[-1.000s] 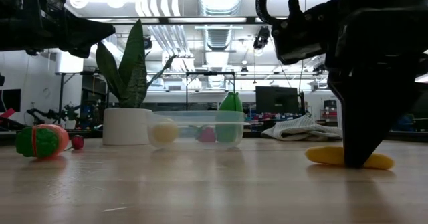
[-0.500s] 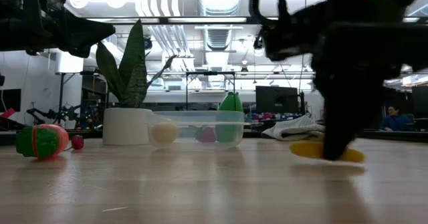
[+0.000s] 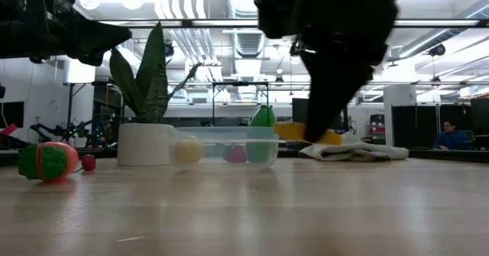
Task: Pick and placing Produce into tupperware
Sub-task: Put the yellow corn into the container
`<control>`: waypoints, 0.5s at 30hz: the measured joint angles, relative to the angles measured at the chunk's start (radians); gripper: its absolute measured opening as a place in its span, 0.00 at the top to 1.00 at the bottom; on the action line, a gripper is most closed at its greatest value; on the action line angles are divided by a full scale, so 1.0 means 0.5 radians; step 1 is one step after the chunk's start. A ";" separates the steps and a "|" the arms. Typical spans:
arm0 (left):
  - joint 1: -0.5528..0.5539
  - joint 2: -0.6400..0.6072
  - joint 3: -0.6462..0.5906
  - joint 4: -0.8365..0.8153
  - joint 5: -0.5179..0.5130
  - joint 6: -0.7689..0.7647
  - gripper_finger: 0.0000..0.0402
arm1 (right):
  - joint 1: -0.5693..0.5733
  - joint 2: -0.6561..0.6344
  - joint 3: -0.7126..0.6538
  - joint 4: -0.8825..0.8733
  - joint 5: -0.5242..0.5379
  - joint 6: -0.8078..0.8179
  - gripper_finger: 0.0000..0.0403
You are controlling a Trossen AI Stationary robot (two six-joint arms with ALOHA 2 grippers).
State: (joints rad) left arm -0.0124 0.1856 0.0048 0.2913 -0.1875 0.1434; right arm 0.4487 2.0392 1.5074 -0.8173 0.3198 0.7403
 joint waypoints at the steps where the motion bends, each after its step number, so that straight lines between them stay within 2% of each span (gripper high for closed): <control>1: 0.000 0.000 0.001 0.000 0.000 0.000 0.88 | -0.015 0.000 0.015 0.000 0.014 -0.031 0.97; 15: 0.000 0.000 0.000 0.000 0.000 0.000 0.88 | -0.225 -0.001 0.205 0.146 0.102 -0.565 0.97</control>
State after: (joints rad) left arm -0.0124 0.1856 0.0050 0.2913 -0.1875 0.1436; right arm 0.3362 2.0388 1.6098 -0.7445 0.3707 0.4577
